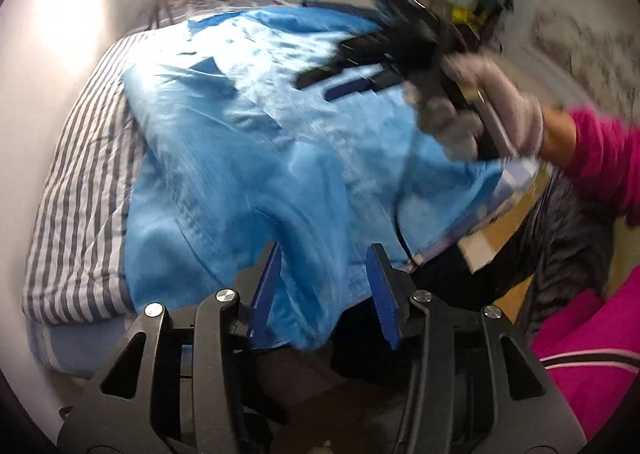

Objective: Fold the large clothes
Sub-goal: 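Lift the gripped sleeve with the left gripper and fold it across the coat body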

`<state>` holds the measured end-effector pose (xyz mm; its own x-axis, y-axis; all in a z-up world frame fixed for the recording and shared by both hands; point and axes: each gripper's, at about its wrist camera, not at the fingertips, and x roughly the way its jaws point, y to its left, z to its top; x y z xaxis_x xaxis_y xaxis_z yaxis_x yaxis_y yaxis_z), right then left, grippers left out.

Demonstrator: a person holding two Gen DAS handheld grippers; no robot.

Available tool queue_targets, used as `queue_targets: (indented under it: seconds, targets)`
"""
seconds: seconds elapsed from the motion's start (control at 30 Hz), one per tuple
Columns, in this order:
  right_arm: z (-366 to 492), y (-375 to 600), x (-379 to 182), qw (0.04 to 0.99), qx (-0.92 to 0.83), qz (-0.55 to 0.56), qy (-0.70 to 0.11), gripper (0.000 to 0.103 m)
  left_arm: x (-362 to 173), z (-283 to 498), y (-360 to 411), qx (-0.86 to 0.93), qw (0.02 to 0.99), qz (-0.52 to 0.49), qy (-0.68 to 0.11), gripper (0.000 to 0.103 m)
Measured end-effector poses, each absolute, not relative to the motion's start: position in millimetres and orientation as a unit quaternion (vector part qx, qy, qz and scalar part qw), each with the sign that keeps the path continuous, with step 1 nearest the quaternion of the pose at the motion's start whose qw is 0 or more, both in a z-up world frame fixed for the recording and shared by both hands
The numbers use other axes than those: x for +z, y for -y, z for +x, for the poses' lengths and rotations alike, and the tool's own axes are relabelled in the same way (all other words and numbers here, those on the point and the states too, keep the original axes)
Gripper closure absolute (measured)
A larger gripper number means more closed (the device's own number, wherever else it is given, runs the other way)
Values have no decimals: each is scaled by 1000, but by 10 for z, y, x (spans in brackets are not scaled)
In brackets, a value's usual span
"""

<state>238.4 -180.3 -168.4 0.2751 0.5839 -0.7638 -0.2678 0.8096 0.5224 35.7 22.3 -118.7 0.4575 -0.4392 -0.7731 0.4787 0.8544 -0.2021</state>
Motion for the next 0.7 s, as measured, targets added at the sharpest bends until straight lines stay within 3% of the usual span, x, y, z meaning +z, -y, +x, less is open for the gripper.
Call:
queue_targets:
  seconds: [0.17, 0.3, 0.63, 0.7]
  targets:
    - [2167, 1697, -1479, 801, 288, 88, -518, 34, -1064, 619, -650, -198, 878, -22, -434, 57]
    - [2076, 1635, -1530, 809, 266, 43, -523, 34, -1242, 1142, -1000, -98, 875, -34, -472, 57]
    - [2151, 1670, -1971, 782, 247, 91, -565, 31, -1958, 1801, -1315, -85, 806, -108, -576, 59]
    - [2131, 1607, -2030, 776, 254, 94, -570, 31, -2031, 1840, -1290, -92, 799, -116, -583, 85]
